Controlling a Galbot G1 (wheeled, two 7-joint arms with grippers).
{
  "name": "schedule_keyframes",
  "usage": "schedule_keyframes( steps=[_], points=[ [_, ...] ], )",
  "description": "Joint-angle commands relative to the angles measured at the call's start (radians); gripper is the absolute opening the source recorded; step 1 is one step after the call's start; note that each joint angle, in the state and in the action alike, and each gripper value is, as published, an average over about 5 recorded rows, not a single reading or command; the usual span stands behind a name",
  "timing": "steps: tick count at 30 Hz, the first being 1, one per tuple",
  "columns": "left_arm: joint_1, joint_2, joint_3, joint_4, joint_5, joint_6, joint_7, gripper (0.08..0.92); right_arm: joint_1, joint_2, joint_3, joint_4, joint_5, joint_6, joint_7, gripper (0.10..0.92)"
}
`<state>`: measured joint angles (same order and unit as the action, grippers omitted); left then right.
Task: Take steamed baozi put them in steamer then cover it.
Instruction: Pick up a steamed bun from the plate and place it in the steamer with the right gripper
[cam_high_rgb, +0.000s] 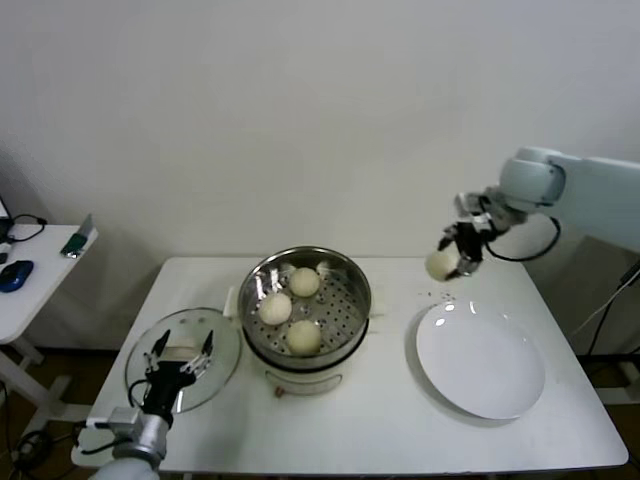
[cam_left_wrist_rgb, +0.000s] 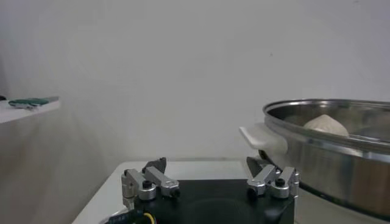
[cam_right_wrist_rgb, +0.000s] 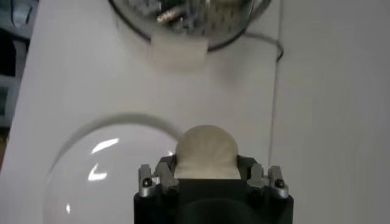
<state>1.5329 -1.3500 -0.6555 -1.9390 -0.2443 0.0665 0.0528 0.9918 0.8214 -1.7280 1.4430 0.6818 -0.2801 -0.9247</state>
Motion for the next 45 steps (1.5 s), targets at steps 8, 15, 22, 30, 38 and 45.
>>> schedule_keyframes(
  steps=[8, 15, 22, 30, 38, 45],
  points=[
    [0.003, 0.001, -0.002, -0.008, -0.003, 0.000, 0.001, 0.823, -0.013, 0.322, 0.066, 0.165, 0.253, -0.194, 0.165, 0.662],
    [0.009, -0.002, -0.005, -0.014, -0.002, 0.000, 0.001, 0.823, -0.159, 0.364, 0.070, 0.076, 0.135, -0.208, 0.191, 0.662],
    [0.011, -0.005, -0.005, -0.010, 0.000, -0.002, 0.001, 0.823, -0.257, 0.371, 0.086, -0.001, 0.044, -0.211, 0.198, 0.662],
    [0.012, -0.003, -0.009, -0.006, 0.000, -0.004, 0.001, 0.823, -0.306, 0.384, 0.100, -0.045, 0.004, -0.210, 0.197, 0.659],
    [0.011, -0.003, -0.010, -0.004, -0.002, -0.006, 0.000, 0.823, -0.317, 0.402, 0.099, -0.072, -0.007, -0.205, 0.193, 0.660],
    [0.012, -0.002, -0.013, -0.007, -0.004, -0.007, 0.000, 0.823, -0.309, 0.402, 0.113, -0.077, 0.006, -0.180, 0.176, 0.675]
  ],
)
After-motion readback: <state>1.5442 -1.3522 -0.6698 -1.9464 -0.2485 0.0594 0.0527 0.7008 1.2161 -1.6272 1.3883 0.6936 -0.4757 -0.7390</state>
